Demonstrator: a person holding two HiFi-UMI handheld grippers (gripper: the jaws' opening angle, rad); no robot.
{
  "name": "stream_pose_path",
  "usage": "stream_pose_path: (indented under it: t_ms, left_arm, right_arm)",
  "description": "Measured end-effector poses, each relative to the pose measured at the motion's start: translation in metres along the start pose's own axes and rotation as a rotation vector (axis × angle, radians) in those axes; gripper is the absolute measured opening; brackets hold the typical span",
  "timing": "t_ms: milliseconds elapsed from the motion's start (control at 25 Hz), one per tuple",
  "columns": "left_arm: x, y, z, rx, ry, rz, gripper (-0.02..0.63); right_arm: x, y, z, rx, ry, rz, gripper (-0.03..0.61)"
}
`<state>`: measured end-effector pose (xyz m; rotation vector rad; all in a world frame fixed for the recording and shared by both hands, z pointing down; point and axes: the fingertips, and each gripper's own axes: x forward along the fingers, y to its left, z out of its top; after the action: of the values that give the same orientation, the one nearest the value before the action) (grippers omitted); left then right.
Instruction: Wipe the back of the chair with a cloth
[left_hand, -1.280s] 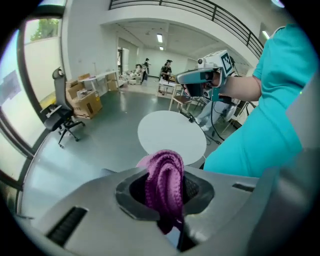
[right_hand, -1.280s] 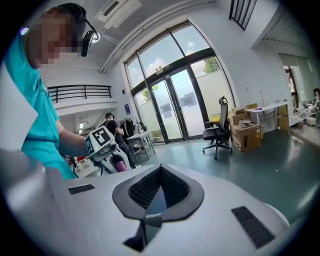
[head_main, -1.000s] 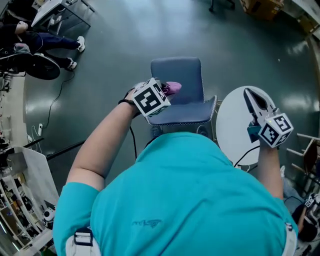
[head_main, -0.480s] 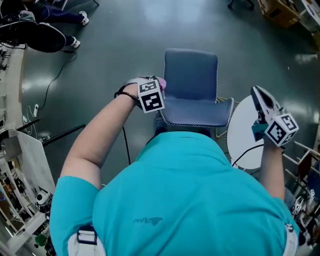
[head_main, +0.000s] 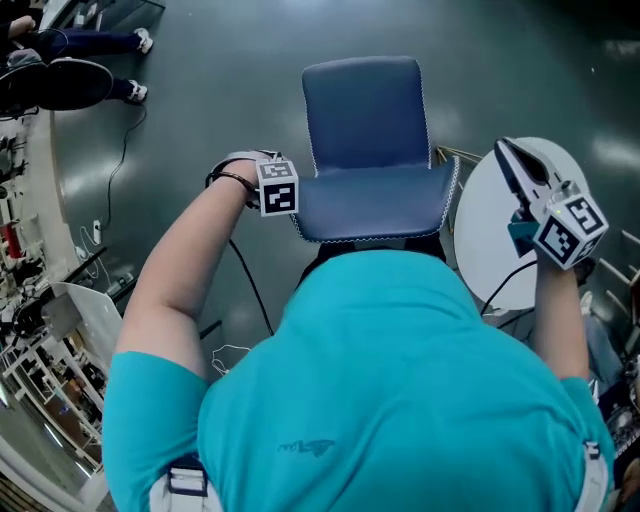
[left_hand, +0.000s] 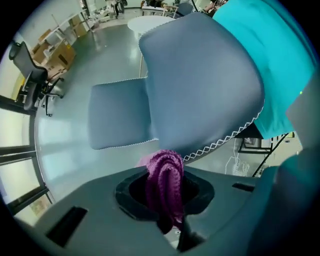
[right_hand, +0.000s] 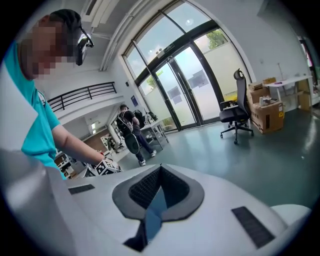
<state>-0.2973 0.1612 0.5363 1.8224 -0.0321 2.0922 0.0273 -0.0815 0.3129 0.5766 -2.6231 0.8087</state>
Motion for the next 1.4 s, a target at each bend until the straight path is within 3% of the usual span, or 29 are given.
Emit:
stream_pose_path:
  t_ms: [360, 600, 1160, 1400]
  left_arm:
    - [0.035, -0.008, 0.009, 0.06, 0.082, -0.125, 0.058]
    - [0.039, -0.013, 0.011, 0.044, 0.097, -0.165, 0.058]
    - [0.046, -0.001, 0.02, 0.002, 0.147, -0.371, 0.058]
    - [0.057, -0.002, 0.044, -0.151, 0.098, -0.5, 0.058]
  right_arm:
    - [-0.006, -0.036, -0.034, 0.01, 0.022, -0.034, -0.008]
    - [-0.006, -0.034, -0.038, 0.016, 0.022, -0.024, -0.008]
    - [-0.018, -0.049, -0.061, 0.055, 0.042, -0.048, -0.008]
    - [-0.026, -0.06, -0.076, 0.082, 0.052, -0.061, -0.008]
